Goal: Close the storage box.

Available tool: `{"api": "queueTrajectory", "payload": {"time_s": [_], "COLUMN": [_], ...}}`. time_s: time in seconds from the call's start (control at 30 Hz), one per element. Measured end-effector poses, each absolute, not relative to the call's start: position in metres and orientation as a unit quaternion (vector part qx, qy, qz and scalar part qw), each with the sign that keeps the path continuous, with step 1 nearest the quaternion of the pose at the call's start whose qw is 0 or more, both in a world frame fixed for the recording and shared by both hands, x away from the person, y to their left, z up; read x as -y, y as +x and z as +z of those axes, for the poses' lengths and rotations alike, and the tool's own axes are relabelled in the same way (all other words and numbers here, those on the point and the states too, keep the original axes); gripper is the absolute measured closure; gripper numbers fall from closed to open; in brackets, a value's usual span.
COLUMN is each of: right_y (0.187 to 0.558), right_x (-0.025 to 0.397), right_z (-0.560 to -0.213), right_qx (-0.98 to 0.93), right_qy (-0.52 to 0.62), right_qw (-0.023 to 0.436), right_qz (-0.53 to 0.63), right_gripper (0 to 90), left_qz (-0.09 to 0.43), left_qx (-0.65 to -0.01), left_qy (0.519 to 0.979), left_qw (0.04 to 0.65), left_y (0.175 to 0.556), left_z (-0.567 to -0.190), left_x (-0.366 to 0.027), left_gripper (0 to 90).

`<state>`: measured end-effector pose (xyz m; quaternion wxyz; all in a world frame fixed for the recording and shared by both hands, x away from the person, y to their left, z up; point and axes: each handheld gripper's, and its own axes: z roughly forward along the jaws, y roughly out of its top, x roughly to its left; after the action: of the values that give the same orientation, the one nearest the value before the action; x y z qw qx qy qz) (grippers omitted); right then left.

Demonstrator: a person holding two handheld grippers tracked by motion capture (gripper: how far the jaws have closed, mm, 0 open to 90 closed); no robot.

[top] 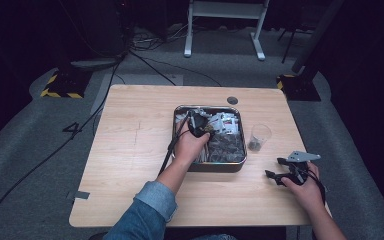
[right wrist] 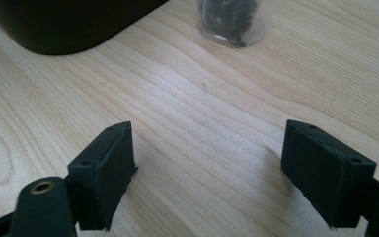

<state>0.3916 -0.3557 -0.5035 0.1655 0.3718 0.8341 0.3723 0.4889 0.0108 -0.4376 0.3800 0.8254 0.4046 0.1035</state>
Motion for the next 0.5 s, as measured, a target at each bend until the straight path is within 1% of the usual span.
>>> {"api": "queueTrajectory", "payload": {"time_s": [0.07,0.13,0.37,0.5], "right_y": [0.392,0.392,0.392,0.393], "right_x": [0.356,0.356,0.356,0.355], "right_z": [-0.503,-0.504,-0.503,-0.503], "right_qx": [-0.834,-0.834,-0.835,-0.836], "right_qy": [0.372,0.372,0.371,0.369], "right_qw": [0.166,0.166,0.166,0.164], "right_qz": [0.372,0.372,0.372,0.373], "right_gripper": [20.6,20.5,20.5,20.5], "left_qz": [0.095,0.106,0.12,0.136], "left_qx": [-0.41,-0.408,-0.395,-0.395], "left_qy": [0.82,0.818,0.806,0.807], "left_qw": [0.388,0.391,0.423,0.418], "left_y": [0.489,0.489,0.481,0.474], "left_z": [-0.438,-0.437,-0.419,-0.407], "left_x": [-0.01,-0.012,-0.021,-0.029], "left_gripper": [48.4,42.8,37.9,36.4]}}
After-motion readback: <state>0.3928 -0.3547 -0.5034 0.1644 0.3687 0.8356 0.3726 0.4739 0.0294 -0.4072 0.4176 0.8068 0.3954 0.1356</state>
